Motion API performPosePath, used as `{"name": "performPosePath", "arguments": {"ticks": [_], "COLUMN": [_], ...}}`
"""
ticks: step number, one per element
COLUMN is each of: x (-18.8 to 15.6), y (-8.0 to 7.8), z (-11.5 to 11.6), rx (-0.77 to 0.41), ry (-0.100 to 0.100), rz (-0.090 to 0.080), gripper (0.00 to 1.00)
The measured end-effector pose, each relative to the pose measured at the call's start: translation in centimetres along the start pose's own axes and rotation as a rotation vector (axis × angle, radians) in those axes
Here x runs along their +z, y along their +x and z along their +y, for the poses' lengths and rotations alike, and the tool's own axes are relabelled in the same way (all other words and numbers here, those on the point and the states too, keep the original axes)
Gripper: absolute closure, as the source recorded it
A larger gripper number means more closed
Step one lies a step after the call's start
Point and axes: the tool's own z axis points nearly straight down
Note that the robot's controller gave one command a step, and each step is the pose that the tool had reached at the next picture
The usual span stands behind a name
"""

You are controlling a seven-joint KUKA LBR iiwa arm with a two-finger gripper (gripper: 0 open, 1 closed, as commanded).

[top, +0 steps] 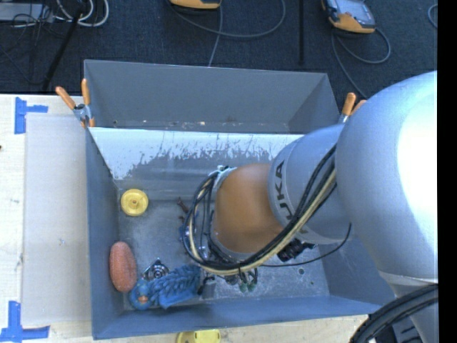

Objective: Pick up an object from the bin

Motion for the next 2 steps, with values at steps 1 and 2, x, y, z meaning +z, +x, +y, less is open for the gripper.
{"name": "performPosePath", "arguments": {"ticks": [1, 2], "x": [-4.9, -8.6], "y": [-0.5, -0.2], "z": [1.1, 1.8], "rx": [0.007, -0.019], "ry": [0.001, 0.000], "rz": [0.007, -0.004], "gripper": [1.00, 1.00]}}
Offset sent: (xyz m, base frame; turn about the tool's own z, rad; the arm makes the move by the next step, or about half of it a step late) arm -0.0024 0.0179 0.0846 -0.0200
